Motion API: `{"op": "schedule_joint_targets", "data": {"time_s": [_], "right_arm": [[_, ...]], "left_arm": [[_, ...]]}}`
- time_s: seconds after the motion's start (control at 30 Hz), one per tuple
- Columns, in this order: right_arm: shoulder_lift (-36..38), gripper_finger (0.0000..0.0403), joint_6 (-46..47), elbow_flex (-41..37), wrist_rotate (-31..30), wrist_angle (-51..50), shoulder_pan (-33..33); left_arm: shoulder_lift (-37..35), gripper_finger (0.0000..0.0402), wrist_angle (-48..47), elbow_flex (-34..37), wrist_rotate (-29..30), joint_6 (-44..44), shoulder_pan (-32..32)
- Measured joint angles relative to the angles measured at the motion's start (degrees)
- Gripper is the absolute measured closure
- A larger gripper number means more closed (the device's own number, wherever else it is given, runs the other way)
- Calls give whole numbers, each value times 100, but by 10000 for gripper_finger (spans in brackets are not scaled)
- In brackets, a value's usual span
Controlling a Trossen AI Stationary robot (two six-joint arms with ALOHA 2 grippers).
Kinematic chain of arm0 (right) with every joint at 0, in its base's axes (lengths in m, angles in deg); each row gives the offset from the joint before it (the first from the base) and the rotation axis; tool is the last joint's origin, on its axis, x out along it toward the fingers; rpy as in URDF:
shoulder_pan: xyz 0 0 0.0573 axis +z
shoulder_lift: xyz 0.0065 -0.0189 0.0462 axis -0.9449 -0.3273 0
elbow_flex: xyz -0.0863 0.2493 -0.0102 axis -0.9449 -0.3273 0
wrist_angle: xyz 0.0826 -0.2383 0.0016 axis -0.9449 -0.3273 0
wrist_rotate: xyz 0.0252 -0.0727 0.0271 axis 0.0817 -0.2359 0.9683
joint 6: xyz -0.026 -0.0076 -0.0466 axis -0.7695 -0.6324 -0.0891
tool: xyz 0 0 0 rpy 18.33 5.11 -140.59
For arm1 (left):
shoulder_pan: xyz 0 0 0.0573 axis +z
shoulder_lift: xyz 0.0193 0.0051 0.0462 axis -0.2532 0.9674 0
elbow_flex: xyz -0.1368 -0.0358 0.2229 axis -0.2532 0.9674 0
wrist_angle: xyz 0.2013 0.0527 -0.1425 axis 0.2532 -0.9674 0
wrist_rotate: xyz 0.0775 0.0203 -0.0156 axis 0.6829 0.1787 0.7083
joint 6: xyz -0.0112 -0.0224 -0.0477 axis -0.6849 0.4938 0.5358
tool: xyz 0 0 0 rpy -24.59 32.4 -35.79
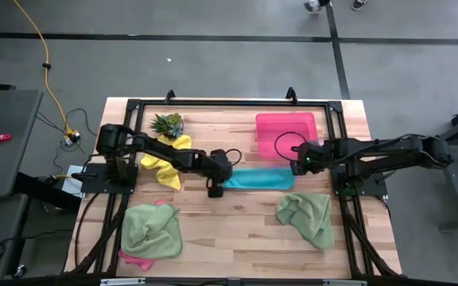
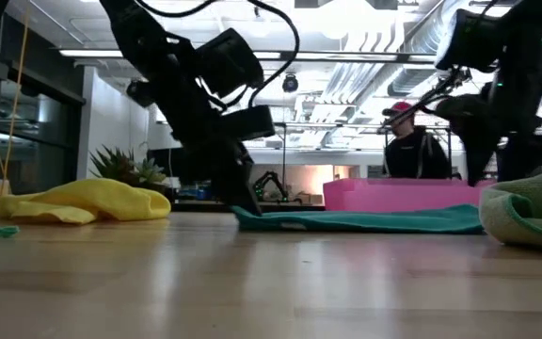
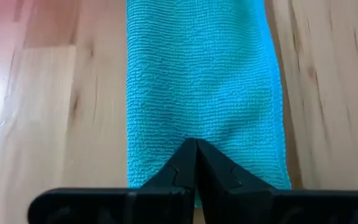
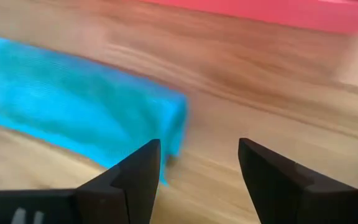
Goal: Fold microfiber towels
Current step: Fold the blue microfiber cloth
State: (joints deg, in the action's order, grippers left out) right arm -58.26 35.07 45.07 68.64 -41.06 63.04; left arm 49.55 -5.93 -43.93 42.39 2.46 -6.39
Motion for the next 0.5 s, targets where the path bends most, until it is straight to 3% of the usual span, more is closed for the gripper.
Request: {"op": "schedule_joint_targets", "data": {"time_s": [0.17, 0.3, 0.5], "right_arm": [[-343, 194, -36, -353, 585, 1797, 0], [-659, 194, 157, -427, 245, 1875, -3], [-1001, 194, 164, -427, 683, 1893, 21]], "left_arm": [[-268, 401, -620, 21, 4, -471, 102], [-314, 401, -728, 22, 15, -319, 150], [-300, 402, -671, 22, 76, 510, 65]]}}
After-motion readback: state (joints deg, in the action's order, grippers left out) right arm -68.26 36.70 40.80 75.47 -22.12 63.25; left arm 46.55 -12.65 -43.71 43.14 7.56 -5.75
